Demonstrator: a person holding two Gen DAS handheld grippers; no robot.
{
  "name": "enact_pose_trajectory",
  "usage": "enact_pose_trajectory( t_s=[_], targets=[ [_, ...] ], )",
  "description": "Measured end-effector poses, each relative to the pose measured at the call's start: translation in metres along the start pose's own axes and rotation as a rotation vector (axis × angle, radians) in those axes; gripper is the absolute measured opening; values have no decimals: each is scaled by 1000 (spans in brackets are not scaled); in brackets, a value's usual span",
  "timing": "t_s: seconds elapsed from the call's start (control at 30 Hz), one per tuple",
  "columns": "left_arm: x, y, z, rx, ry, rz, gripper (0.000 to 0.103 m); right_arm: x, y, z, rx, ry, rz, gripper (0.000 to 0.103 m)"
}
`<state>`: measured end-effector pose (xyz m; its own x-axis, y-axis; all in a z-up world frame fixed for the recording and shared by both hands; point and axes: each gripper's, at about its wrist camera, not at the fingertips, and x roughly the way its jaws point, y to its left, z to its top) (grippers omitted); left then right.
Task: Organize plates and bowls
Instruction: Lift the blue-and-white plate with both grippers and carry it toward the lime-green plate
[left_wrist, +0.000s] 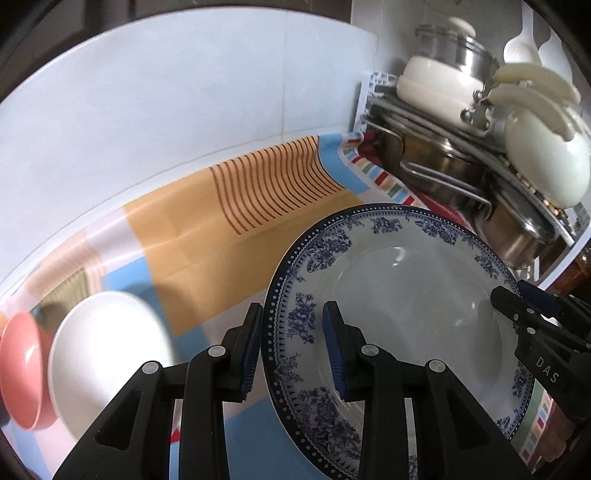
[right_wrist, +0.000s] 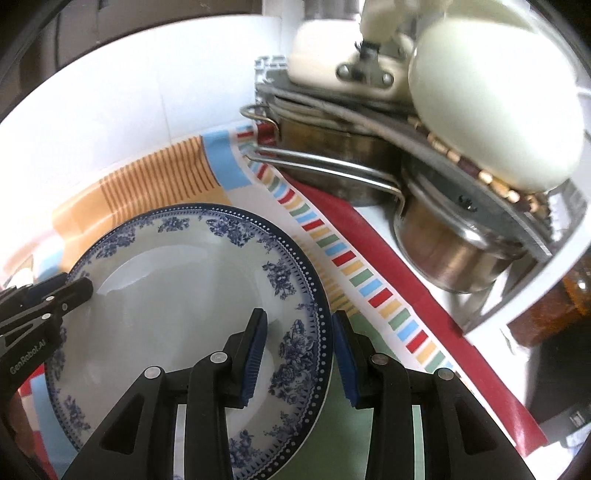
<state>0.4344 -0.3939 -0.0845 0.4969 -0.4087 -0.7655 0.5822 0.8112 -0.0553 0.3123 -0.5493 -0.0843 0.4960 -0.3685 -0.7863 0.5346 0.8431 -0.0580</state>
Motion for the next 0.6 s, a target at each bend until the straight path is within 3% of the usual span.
enact_pose_trajectory(
  t_s=[0.6],
  targets=[
    [-95,57,-54,-118,-54,100,33,-85,53,-22,-103,-94,69,37]
  ],
)
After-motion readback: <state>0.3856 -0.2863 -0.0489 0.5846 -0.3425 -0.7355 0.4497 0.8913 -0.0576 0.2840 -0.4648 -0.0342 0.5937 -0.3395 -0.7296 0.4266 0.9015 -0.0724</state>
